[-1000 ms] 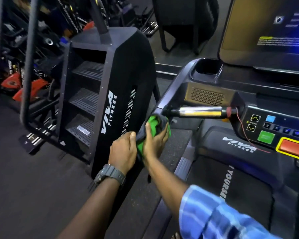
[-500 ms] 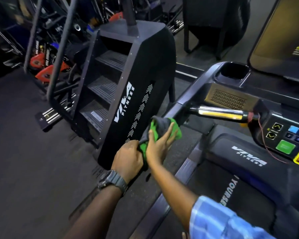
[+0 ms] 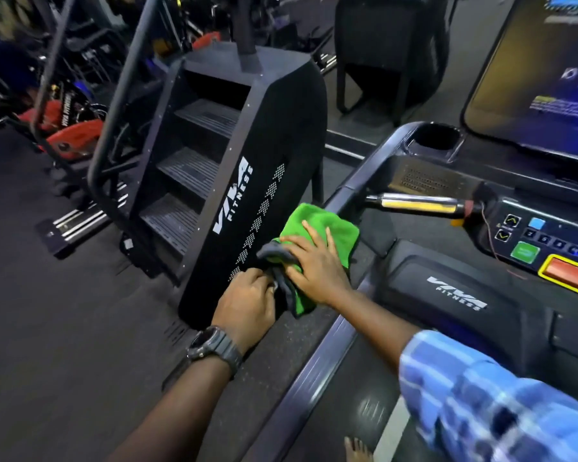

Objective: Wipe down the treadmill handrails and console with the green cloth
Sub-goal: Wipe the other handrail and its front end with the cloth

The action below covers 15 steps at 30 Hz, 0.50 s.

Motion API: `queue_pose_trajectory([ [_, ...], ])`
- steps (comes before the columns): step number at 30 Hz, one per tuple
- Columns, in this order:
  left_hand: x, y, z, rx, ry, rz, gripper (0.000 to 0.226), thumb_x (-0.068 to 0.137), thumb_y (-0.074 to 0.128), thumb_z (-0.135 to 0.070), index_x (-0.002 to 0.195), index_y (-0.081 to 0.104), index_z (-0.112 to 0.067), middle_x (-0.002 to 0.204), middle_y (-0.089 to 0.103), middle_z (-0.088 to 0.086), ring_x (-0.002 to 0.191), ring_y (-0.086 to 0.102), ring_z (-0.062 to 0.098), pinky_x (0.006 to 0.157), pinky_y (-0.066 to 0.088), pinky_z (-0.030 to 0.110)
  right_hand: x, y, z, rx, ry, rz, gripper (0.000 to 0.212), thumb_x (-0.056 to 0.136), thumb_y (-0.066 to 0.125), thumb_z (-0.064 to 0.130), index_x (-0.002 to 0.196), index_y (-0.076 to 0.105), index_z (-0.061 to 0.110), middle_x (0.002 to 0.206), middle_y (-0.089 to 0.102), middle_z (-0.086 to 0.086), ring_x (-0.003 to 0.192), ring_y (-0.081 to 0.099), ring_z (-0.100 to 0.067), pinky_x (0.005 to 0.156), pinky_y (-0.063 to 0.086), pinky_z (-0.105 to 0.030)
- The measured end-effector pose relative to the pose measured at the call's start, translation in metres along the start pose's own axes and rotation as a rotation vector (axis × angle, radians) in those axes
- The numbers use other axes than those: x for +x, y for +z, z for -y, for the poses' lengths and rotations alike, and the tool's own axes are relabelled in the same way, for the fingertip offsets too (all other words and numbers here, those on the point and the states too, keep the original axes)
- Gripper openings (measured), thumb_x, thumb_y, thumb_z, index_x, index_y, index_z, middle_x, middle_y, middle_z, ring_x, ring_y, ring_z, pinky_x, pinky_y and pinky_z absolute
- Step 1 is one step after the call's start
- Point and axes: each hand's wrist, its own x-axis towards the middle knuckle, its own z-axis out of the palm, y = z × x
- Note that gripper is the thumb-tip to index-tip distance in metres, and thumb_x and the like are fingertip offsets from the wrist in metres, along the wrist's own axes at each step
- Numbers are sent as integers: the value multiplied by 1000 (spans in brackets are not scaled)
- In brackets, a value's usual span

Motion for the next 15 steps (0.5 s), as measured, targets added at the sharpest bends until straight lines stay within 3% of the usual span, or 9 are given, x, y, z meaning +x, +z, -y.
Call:
queue_pose_trajectory([
  [2, -6, -1, 4, -16, 34, -2, 31, 87, 43, -26, 87, 69, -9, 92, 62, 5, 83, 57, 27, 75, 52, 42, -12, -8, -29, 23, -106, 35, 52, 87, 42, 40, 137, 50, 29, 148, 43, 11, 148, 17, -25, 118, 13, -55],
  [3, -8, -2, 5, -20, 36, -7, 29, 87, 46, -25, 88, 70, -8, 93, 63, 5, 83, 58, 27, 75, 52, 41, -5, -12, -41, 0, -67, 21, 51, 90, 40, 40, 139, 49, 28, 148, 42, 9, 148, 16, -27, 117, 18, -56],
  [6, -13, -1, 3, -21, 34, 5, 24, 85, 55, -21, 94, 72, -6, 96, 66, 6, 85, 60, 27, 76, 54, 42, 40, -19, -35, -126, 253, 83, 46, 94, 38, 48, 135, 51, 32, 143, 47, 9, 146, 18, -27, 113, 17, -63],
  [7, -13, -1, 1, -13, 32, 12, 26, 84, 54, -21, 95, 72, -6, 96, 66, 6, 85, 61, 28, 76, 55, 42, 54, -18, -21, -214, 278, 135, 46, 91, 37, 54, 130, 55, 37, 138, 52, 11, 142, 25, -27, 112, 14, -64],
  [10, -13, -1, 2, 21, 43, 31, 29, 83, 51, -24, 92, 72, -7, 93, 68, 7, 81, 62, 29, 73, 54, 42, 57, -11, 21, -339, 54, 236, 50, 84, 35, 58, 115, 65, 33, 119, 66, 6, 126, 47, -25, 110, 16, -56],
  [15, -9, -3, 2, 76, 30, 10, 30, 85, 43, -31, 83, 68, -15, 84, 63, 1, 76, 59, 26, 64, 50, 37, -8, -6, -23, -155, -253, -6, 48, 85, 51, 51, 127, 53, 30, 139, 53, 6, 138, 36, -26, 116, 20, -52],
])
